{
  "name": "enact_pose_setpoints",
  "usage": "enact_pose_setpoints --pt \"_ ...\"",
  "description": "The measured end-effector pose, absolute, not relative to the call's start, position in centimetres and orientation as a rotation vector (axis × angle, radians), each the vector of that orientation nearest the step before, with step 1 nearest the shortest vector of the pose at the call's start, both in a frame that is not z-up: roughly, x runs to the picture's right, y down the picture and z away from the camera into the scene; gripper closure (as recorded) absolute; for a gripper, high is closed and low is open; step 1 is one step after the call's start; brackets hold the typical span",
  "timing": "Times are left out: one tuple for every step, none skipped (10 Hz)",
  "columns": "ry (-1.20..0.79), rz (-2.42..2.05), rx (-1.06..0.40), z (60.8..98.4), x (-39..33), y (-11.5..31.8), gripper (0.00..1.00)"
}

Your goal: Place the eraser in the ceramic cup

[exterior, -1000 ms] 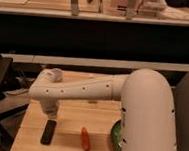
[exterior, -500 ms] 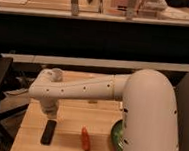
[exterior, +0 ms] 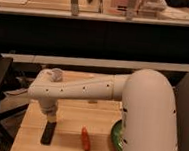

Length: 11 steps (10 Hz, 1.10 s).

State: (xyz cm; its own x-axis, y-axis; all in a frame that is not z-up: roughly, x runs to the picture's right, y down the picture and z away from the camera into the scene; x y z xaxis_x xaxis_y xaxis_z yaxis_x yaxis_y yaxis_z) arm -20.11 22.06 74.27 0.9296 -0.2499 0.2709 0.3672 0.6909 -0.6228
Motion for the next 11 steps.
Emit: enact_pose_setpoints --pt "-0.213 -0.451 -0.734 74.3 -20.6 22.6 0.20" --pt "-0.262 -0.590 -0.733 74.3 -21.1 23.6 0.20" --pt "-0.304 -0.702 -0.726 74.1 -21.9 24.6 0.20" --pt "-0.349 -0.818 -0.715 73.9 -22.8 25.9 0.20" --pt "-0.378 -0.901 -0.708 73.7 -23.3 27.1 0.20" --pt "-0.407 -0.992 -0.704 73.6 -24.0 28.6 0.20" --pt "-0.427 -1.044 -0.705 73.8 -24.5 29.6 0.20" --pt "-0.432 -1.062 -0.713 74.3 -24.5 30.3 0.20" --pt "-0.434 -1.065 -0.723 74.9 -24.4 30.7 0.20" --pt "-0.433 -1.050 -0.729 75.8 -24.0 30.9 0.20" --pt "-0.433 -1.034 -0.729 76.1 -23.7 30.7 0.20"
